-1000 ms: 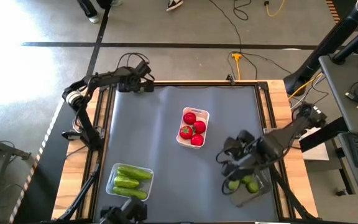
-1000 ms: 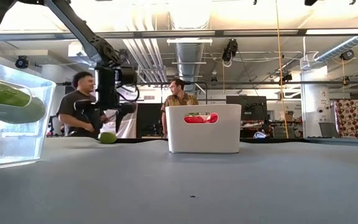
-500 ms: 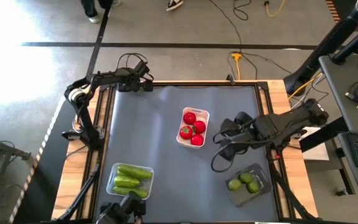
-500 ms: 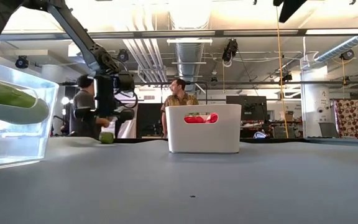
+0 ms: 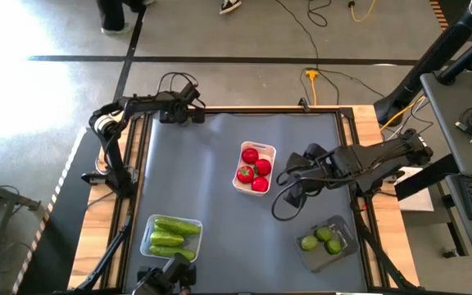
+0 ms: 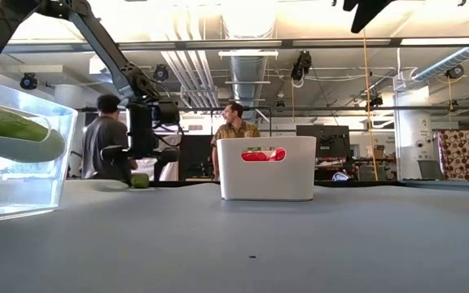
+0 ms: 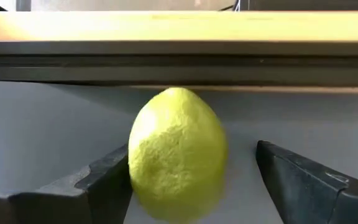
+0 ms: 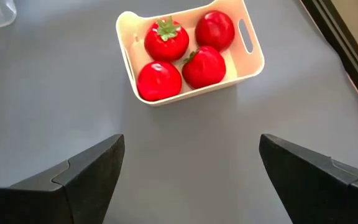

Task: Sort produce into baskets
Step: Put the lime into the black transparent bin

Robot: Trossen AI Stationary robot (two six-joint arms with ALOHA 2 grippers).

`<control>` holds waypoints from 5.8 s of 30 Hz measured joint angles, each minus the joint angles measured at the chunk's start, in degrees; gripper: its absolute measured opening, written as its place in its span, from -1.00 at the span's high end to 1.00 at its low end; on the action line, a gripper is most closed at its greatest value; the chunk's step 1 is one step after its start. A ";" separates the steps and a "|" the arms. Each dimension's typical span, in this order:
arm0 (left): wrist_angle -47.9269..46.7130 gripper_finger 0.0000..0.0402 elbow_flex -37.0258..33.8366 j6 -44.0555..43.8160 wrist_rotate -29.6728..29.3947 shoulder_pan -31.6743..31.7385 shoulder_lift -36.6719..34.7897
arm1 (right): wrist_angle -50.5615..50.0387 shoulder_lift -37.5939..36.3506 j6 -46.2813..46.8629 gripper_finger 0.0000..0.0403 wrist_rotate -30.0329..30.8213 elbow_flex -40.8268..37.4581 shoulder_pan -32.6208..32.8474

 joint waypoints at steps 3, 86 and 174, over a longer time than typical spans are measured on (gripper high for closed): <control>0.67 -0.40 0.00 -1.63 -0.21 0.05 0.00 | 0.48 0.00 -0.76 -0.82 0.00 -0.01 -0.23; 0.65 0.27 16.98 -2.10 -10.65 -77.18 12.15 | 12.43 9.92 29.89 -0.82 3.43 -0.55 26.13; -45.75 -0.53 4.26 -37.83 -25.61 -90.21 -28.26 | 42.39 35.67 -23.21 -0.80 -9.43 -0.63 1.37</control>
